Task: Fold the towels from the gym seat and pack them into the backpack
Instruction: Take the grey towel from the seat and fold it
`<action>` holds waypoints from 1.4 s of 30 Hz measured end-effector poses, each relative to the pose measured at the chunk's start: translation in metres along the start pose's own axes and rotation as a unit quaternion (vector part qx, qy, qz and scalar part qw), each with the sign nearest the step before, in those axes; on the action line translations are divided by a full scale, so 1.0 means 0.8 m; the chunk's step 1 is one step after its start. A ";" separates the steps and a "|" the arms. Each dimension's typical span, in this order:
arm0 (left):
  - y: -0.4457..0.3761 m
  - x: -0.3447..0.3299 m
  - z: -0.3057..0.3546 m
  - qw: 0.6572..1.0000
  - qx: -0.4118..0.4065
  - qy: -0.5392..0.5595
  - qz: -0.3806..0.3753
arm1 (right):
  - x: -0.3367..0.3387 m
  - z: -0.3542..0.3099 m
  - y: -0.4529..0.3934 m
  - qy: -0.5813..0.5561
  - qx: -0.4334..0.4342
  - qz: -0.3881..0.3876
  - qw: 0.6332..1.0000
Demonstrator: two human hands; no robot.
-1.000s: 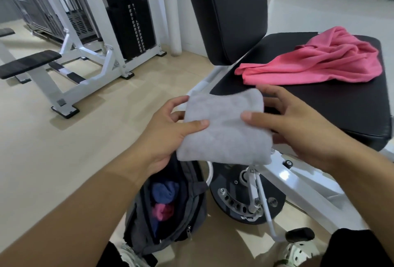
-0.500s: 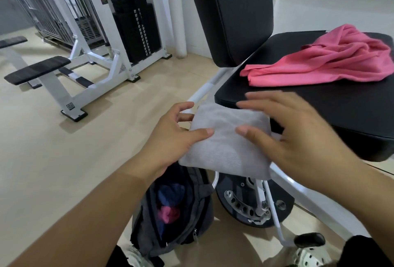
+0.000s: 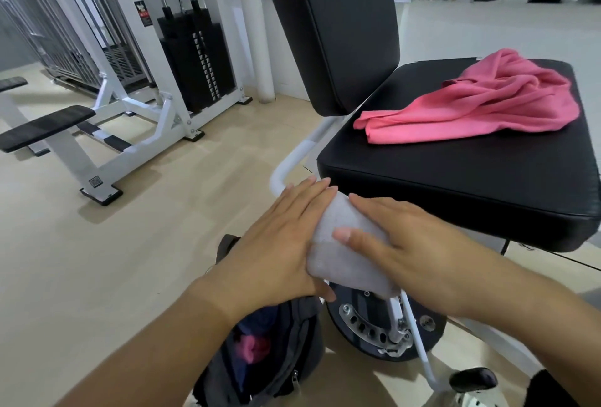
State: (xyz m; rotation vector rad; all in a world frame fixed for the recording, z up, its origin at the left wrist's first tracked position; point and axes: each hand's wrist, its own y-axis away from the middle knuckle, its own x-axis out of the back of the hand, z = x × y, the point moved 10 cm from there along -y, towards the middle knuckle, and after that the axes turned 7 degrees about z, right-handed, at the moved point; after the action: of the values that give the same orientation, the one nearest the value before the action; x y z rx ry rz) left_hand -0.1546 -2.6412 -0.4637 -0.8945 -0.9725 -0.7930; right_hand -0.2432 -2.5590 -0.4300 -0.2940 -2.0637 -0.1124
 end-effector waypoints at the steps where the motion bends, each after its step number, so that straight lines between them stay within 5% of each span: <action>1: -0.003 -0.004 0.000 1.000 -0.005 -0.003 0.009 | 0.009 0.001 -0.006 -0.022 0.000 0.022 1.000; 9: -0.008 0.001 -0.007 0.999 -0.019 0.044 -0.011 | -0.017 0.007 -0.027 -0.091 -0.008 -0.025 0.996; 16: -0.006 -0.013 -0.015 0.998 -0.020 -0.048 -0.020 | -0.010 0.004 -0.012 0.066 -0.033 0.037 0.997; 19: -0.001 -0.014 -0.012 0.996 0.017 0.035 -0.086 | -0.009 0.006 -0.012 0.055 -0.040 0.025 0.997; 21: 0.002 -0.002 -0.017 0.971 0.109 0.203 -0.067 | -0.008 0.006 -0.011 0.041 -0.044 0.020 0.998; 23: 0.005 0.016 -0.044 0.919 0.215 0.326 0.053 | -0.009 0.008 -0.011 0.023 -0.048 0.013 0.999; 26: 0.026 0.036 -0.102 0.882 0.331 0.253 0.220 | -0.010 0.014 -0.011 -0.012 -0.054 0.009 0.998; 29: 0.040 -0.013 -0.117 0.833 0.427 0.343 0.077 | -0.013 0.018 -0.009 -0.025 -0.054 0.009 0.998; 31: 0.045 -0.045 -0.092 0.767 0.434 0.471 -0.030 | -0.013 0.019 -0.010 -0.030 -0.050 0.012 0.998; 33: 0.040 -0.046 -0.076 0.724 0.419 0.547 -0.037 | -0.013 0.018 -0.010 -0.038 -0.045 0.011 0.998; 42: 0.024 0.002 -0.065 0.740 0.370 0.558 0.069 | 0.010 -0.008 -0.005 0.025 0.045 0.091 0.995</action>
State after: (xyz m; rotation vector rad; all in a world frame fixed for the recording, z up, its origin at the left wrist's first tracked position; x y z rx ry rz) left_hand -0.1191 -2.6801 -0.4821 0.2767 -0.0593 -0.5664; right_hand -0.2426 -2.5629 -0.4196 -0.4164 -1.9759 0.0828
